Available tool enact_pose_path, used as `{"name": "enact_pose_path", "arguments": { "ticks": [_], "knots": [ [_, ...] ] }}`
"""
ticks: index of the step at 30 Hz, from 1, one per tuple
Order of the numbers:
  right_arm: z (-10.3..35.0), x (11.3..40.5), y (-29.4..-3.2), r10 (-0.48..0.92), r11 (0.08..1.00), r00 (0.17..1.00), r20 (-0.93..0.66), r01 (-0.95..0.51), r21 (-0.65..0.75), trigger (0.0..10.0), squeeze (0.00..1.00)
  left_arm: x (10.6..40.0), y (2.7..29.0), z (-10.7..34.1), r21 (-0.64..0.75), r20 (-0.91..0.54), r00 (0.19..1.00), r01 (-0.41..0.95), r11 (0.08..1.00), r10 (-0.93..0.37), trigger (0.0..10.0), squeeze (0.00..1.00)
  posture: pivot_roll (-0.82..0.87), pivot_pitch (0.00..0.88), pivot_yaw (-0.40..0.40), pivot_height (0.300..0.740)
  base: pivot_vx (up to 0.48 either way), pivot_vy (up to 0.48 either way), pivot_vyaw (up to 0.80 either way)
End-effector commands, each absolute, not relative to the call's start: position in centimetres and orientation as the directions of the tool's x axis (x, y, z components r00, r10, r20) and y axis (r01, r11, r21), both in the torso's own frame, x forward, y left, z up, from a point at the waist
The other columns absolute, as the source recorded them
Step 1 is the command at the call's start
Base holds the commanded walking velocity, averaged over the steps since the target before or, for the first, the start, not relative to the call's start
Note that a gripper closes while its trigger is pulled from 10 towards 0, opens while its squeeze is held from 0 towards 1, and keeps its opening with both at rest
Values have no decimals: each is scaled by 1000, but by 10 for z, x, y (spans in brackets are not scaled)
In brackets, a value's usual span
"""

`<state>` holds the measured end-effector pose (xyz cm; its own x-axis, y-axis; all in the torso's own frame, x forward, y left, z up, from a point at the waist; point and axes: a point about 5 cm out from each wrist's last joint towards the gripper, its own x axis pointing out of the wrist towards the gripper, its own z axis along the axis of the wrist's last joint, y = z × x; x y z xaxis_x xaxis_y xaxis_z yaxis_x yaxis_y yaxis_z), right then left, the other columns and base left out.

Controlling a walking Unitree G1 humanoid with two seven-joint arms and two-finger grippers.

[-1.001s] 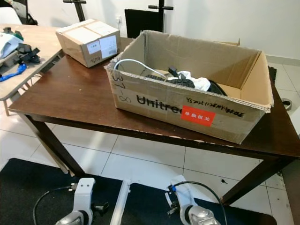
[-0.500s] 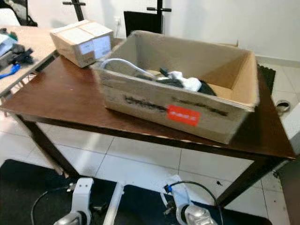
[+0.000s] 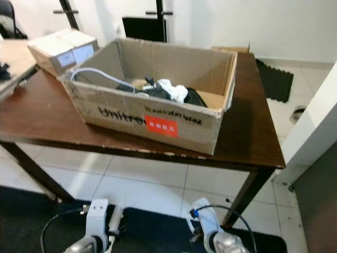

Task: Picking trash to rubbish bin

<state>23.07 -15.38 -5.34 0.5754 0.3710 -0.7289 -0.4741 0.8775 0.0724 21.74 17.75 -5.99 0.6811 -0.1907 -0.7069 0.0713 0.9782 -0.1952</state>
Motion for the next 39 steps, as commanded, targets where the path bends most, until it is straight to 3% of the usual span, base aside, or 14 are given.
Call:
{"name": "enact_pose_path", "arguments": {
  "ticks": [1, 14, 35, 39],
  "knots": [
    [-57, 225, -151, 379, 873, 559, -738, -481, 83, 10000, 0, 212, 181, -63, -204, -722, 667, 48, 978, -183, 10000, 8, -46, 125, 12, 740, 0, 480, 0],
    [-57, 224, -151, 384, 868, 554, -739, -489, 84, 10000, 0, 213, 185, -62, -190, -711, 687, 17, 982, -150, 10000, 12, -47, 126, 10, 740, 0, 480, 0],
    [-57, 224, -154, 378, 871, 556, -740, -485, 81, 10000, 0, 218, 184, -59, -146, -716, 680, 74, 986, -157, 10000, 27, -45, 136, 14, 740, 0, 0, 0],
    [-58, 224, -154, 377, 872, 557, -740, -483, 81, 10000, 0, 220, 184, -58, -137, -714, 682, 87, 987, -159, 10000, 39, -45, 139, 16, 740, 0, -480, 0]
  ]
}}
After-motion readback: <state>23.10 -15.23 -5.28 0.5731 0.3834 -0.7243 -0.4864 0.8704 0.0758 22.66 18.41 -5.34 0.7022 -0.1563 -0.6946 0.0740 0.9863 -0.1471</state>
